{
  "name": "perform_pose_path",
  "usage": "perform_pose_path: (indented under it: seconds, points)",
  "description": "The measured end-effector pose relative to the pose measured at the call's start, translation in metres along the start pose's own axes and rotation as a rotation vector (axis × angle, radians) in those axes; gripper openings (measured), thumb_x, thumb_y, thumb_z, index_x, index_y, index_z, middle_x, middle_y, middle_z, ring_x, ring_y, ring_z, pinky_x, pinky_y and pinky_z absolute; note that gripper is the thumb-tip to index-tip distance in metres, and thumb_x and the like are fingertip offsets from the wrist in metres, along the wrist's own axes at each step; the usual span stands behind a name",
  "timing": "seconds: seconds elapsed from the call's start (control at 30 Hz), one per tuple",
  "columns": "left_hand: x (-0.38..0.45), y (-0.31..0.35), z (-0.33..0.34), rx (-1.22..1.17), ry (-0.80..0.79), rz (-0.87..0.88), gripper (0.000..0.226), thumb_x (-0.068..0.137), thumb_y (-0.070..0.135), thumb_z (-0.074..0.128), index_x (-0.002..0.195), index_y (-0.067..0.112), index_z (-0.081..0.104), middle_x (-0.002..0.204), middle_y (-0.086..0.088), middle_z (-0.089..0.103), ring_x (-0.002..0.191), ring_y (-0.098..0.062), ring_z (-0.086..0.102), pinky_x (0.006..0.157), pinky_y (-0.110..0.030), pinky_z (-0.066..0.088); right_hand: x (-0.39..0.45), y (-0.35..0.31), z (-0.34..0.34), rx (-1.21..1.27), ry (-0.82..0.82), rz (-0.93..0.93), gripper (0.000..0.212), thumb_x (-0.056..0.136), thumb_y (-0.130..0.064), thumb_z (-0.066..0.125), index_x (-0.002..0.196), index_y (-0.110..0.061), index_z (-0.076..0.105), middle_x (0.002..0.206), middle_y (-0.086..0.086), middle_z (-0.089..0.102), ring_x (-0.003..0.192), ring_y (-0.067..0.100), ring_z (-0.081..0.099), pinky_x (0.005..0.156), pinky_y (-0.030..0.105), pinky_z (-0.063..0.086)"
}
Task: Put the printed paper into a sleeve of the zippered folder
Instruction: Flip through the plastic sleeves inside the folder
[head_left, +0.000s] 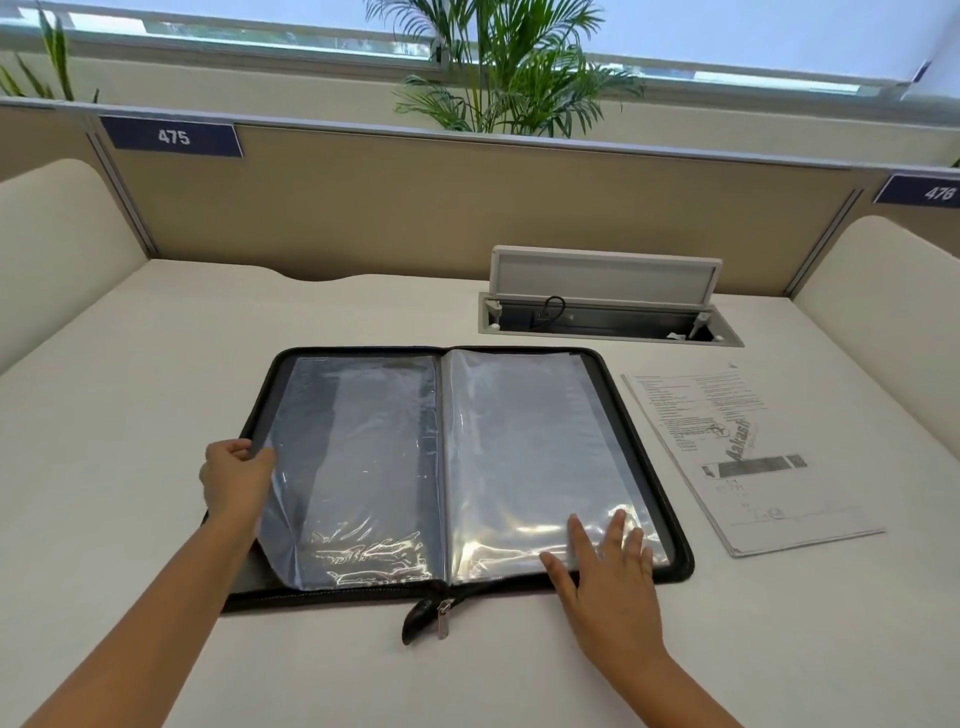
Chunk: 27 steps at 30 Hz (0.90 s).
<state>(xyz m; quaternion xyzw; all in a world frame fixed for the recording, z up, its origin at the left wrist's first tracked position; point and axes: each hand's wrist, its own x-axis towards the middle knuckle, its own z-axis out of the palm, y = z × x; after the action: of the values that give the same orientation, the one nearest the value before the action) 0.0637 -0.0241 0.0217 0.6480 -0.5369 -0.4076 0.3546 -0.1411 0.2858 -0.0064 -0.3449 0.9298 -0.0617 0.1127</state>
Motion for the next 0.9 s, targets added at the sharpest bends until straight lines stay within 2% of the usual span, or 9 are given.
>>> perform_pose_path:
  seconds: [0.17,0.27,0.37,0.43,0.47,0.53,0.63,0.73,0.9]
  points:
    - [-0.006,0.008,0.005,0.222,-0.104,0.136,0.031,0.084,0.020,0.058,0.113,0.012,0.056,0.124,-0.016,0.056,0.110,-0.038,0.052,0.098,-0.051,0.040,0.001,-0.006,0.003,0.064,0.039,-0.059,0.072,0.092,-0.062,0.018,0.150,-0.020,0.007,0.156,0.011,-0.020,0.146,0.026,-0.007,0.118,0.035,-0.002]
    - [-0.014,0.017,0.013,0.581,-0.284,0.238,0.032,0.084,0.029,0.059,0.114,0.019,0.059,0.128,-0.012,0.055,0.118,-0.037,0.048,0.109,-0.056,0.021,0.004,-0.009,0.002,0.231,0.025,-0.081,0.070,0.094,-0.056,0.028,0.148,-0.013,0.016,0.151,-0.003,-0.030,0.146,0.026,0.003,0.117,0.033,0.016]
    - [-0.022,0.025,0.020,0.775,-0.283,0.390,0.032,0.085,0.031,0.059,0.113,0.018,0.061,0.130,-0.008,0.054,0.127,-0.031,0.042,0.109,-0.063,0.005,0.007,-0.014,0.001,0.390,0.061,-0.119,0.064,0.095,-0.046,0.037,0.146,-0.010,0.022,0.143,-0.015,-0.034,0.145,0.020,0.015,0.111,0.032,0.034]
    - [-0.028,0.026,0.023,0.705,-0.272,0.487,0.028,0.086,0.027,0.057,0.111,0.015,0.062,0.129,-0.008,0.056,0.126,-0.028,0.043,0.110,-0.059,0.010,0.008,-0.020,0.000,0.433,0.080,-0.161,0.063,0.095,-0.043,0.040,0.147,-0.011,0.021,0.143,-0.019,-0.034,0.144,0.017,0.018,0.109,0.031,0.037]
    - [-0.032,0.026,0.024,0.598,-0.289,0.515,0.025,0.088,0.023,0.055,0.109,0.014,0.063,0.128,-0.008,0.057,0.119,-0.026,0.050,0.108,-0.054,0.021,0.008,-0.024,-0.002,0.435,0.078,-0.186,0.064,0.095,-0.043,0.040,0.147,-0.013,0.019,0.144,-0.019,-0.034,0.144,0.017,0.018,0.109,0.031,0.038]
    - [-0.043,0.030,0.025,0.345,-0.350,0.513,0.020,0.090,0.017,0.050,0.104,0.013,0.064,0.120,-0.008,0.062,0.092,-0.017,0.058,0.088,-0.036,0.039,0.007,-0.035,-0.005,0.413,0.072,-0.262,0.065,0.095,-0.042,0.040,0.148,-0.016,0.014,0.148,-0.015,-0.032,0.145,0.017,0.017,0.107,0.032,0.040]
    - [-0.056,0.038,0.026,0.176,-0.493,0.442,0.018,0.094,0.016,0.047,0.100,0.011,0.063,0.107,-0.011,0.068,0.087,-0.020,0.062,0.079,-0.031,0.044,0.004,-0.056,-0.011,0.371,0.040,-0.434,0.066,0.096,-0.042,0.040,0.149,-0.021,0.008,0.150,-0.014,-0.030,0.145,0.015,0.012,0.108,0.030,0.039]
    - [-0.066,0.043,0.027,0.011,-0.651,0.308,0.031,0.095,0.031,0.043,0.107,0.007,0.059,0.103,-0.014,0.069,0.084,-0.025,0.067,0.077,-0.032,0.049,0.001,-0.077,-0.014,0.368,-0.034,-0.613,0.066,0.095,-0.041,0.042,0.149,-0.024,0.008,0.148,-0.023,-0.028,0.145,0.015,0.010,0.114,0.031,0.029]
    - [-0.067,0.045,0.029,-0.012,-0.673,0.163,0.040,0.090,0.049,0.041,0.103,0.014,0.057,0.088,-0.005,0.069,0.076,-0.021,0.069,0.066,-0.026,0.051,-0.003,-0.098,-0.017,0.339,-0.108,-0.817,0.060,0.096,-0.036,0.044,0.148,-0.020,0.018,0.149,-0.024,-0.019,0.145,0.015,0.011,0.112,0.023,0.021]
